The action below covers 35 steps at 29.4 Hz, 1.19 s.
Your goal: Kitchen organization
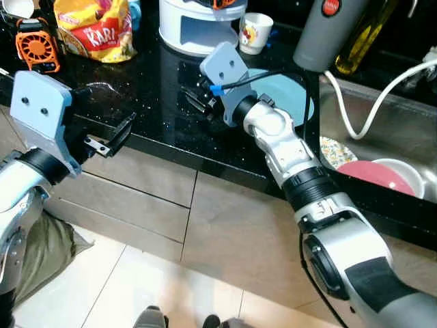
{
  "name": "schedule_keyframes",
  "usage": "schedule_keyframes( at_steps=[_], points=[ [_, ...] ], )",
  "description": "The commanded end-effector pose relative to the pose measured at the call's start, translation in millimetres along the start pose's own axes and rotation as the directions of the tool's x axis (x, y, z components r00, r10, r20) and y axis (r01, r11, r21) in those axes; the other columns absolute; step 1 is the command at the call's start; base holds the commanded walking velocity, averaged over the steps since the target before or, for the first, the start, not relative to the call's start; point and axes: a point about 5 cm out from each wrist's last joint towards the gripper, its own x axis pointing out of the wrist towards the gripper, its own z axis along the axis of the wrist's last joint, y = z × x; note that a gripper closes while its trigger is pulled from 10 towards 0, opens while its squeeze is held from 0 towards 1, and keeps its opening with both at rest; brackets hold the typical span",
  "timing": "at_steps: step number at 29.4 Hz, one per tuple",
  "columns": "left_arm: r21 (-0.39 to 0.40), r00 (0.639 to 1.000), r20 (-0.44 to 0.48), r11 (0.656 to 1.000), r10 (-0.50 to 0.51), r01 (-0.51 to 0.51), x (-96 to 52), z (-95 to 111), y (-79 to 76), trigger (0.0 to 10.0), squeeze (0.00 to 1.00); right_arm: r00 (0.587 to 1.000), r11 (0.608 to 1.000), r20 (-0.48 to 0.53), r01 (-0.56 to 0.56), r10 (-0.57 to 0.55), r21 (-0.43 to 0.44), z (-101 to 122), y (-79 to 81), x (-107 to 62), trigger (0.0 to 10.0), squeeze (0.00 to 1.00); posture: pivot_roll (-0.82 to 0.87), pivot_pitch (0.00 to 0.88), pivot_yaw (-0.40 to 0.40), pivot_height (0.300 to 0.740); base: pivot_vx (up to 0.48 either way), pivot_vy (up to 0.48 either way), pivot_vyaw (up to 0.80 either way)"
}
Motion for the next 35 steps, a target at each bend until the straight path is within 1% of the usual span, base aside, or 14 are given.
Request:
schedule_keyframes(
  at_steps=[1, 4, 5, 11, 19, 20, 22, 23, 24, 25, 27, 29, 31, 35],
  points=[
    [-0.019, 1.0, -0.017, 1.0, -0.008, 0.008, 3.1, -5.6, -4.1, 10.0, 0.0, 1.0, 1.0, -0.01, 0.022, -0.022, -0.018, -1.7, -5.9, -1.9, 10.0, 0.0, 0.23, 0.078, -0.097, 0.74, 0.259, -0.401, 0.0],
    [-0.024, 1.0, -0.017, 1.0, -0.005, 0.005, 3.6, -6.2, -3.9, 10.0, 0.0, 1.0, 0.999, -0.013, 0.025, -0.025, -0.022, -1.9, -6.4, -2.0, 10.0, 0.0, 0.23, 0.079, -0.099, 0.74, 0.28, -0.385, 0.0],
    [-0.041, 1.0, -0.01, 0.999, 0.008, -0.009, 4.2, -6.7, -3.4, 10.0, 0.0, 0.999, 0.999, -0.016, 0.027, -0.028, -0.028, -2.3, -6.7, -2.0, 10.0, 0.0, 0.23, 0.079, -0.099, 0.74, 0.0, 0.0, 0.0],
    [-0.046, 1.0, 0.003, 0.999, 0.008, -0.008, 7.3, -6.4, -6.0, 10.0, 0.0, 0.999, 0.998, -0.035, 0.018, -0.02, -0.066, -4.2, -5.2, -0.8, 10.0, 0.0, 0.22, 0.075, -0.102, 0.74, 0.0, 0.0, 0.0],
    [-0.023, 1.0, 0.017, 1.0, 0.008, -0.007, 7.1, -2.0, -2.1, 10.0, 0.0, 0.997, 0.986, -0.022, -0.082, 0.079, -0.145, 0.4, 9.6, 4.2, 10.0, 0.0, 0.23, 0.083, -0.107, 0.74, 0.0, 0.0, 0.0],
    [-0.018, 0.999, 0.012, 0.999, -0.034, 0.034, 3.4, -1.0, -3.2, 10.0, 0.0, 0.988, 0.976, -0.012, -0.156, 0.156, -0.15, 1.4, 18.1, 4.9, 10.0, 0.0, 0.23, 0.084, -0.109, 0.74, 0.0, 0.0, 0.0],
    [-0.016, 0.999, 0.008, 0.998, -0.053, 0.053, 1.4, -0.8, -3.4, 10.0, 0.0, 0.984, 0.973, -0.01, -0.176, 0.177, -0.149, 1.5, 20.5, 4.9, 10.0, 0.0, 0.23, 0.084, -0.109, 0.74, 0.0, 0.0, 0.0],
    [-0.001, 0.996, -0.014, 0.997, -0.083, 0.083, -7.3, -0.9, 2.2, 10.0, 0.0, 0.981, 0.967, -0.021, -0.193, 0.193, -0.166, 0.8, 22.4, 5.0, 10.0, 0.0, 0.23, 0.091, -0.115, 0.74, 0.0, 0.0, 0.0],
    [-0.001, 0.996, -0.014, 0.997, -0.083, 0.083, -7.3, -0.9, 2.2, 10.0, 0.0, 0.981, 0.967, -0.021, -0.193, 0.193, -0.166, 0.8, 22.4, 5.0, 10.0, 0.0, 0.23, 0.091, -0.115, 0.74, 0.0, 0.0, 0.0],
    [0.009, 0.992, -0.039, 0.993, -0.121, 0.121, -17.5, -0.5, 7.8, 10.0, 0.0, 0.979, 0.96, -0.038, -0.203, 0.2, -0.191, -0.8, 22.7, 4.9, 10.0, 0.0, 0.23, 0.093, -0.117, 0.74, 0.0, 0.0, 0.0],
    [0.012, 0.989, -0.05, 0.99, -0.141, 0.142, -21.3, -0.1, 8.8, 10.0, 0.0, 0.979, 0.958, -0.044, -0.206, 0.201, -0.199, -1.5, 22.5, 4.8, 10.0, 0.0, 0.23, 0.093, -0.117, 0.74, 0.0, 0.0, 0.0],
    [-0.004, 0.979, -0.066, 0.981, -0.192, 0.192, -30.5, 2.3, 8.5, 10.0, 0.0, 0.978, 0.958, -0.048, -0.206, 0.201, -0.201, -2.1, 18.9, 3.4, 10.0, 0.0, 0.23, 0.099, -0.12, 0.74, 0.0, 0.0, 0.0],
    [-0.023, 0.959, -0.108, 0.965, -0.263, 0.262, -43.0, 2.3, 6.0, 10.0, 0.0, 0.978, 0.956, -0.063, -0.209, 0.2, -0.208, -4.6, 8.2, -1.7, 10.0, 0.0, 0.23, 0.101, -0.121, 0.74, 0.0, 0.0, 0.0],
    [-0.049, 0.931, -0.166, 0.945, -0.326, 0.322, -54.0, -1.6, 2.1, 10.0, 0.0, 0.977, 0.947, -0.101, -0.21, 0.19, -0.242, -10.0, -4.6, -8.8, 10.0, 0.0, 0.23, 0.101, -0.122, 0.74, 0.0, 0.0, 0.0]
  ],
)
